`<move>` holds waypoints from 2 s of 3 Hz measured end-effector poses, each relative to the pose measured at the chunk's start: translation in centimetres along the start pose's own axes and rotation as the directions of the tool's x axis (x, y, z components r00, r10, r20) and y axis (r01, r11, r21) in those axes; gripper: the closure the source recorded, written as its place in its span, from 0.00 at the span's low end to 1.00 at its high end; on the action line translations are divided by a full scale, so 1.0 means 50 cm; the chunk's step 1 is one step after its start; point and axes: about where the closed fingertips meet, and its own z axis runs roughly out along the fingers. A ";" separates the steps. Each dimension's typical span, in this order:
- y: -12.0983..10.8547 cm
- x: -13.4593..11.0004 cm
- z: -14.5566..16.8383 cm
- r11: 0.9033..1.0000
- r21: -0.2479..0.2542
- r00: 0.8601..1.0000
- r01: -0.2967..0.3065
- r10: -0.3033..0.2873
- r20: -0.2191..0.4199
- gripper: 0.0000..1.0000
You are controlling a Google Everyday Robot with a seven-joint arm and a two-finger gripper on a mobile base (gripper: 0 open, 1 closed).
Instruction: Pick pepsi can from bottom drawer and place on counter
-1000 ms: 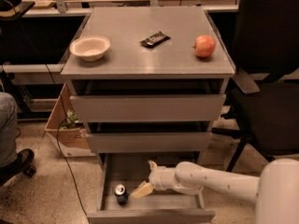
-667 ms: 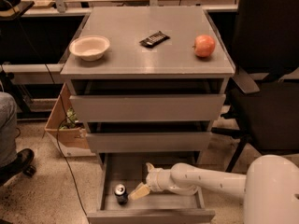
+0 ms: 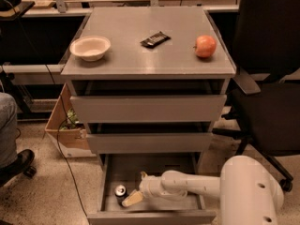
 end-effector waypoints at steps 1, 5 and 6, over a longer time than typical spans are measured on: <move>0.003 0.032 0.059 1.000 -0.012 1.000 -0.024 0.024 0.005 0.00; 0.019 0.018 0.192 0.995 -0.055 0.990 -0.089 0.094 0.101 0.50; 0.024 -0.008 0.169 0.995 -0.051 0.988 -0.081 0.086 0.128 0.73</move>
Offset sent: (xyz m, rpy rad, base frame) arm 0.0073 0.0545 -0.0742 0.0827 0.0341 -0.0257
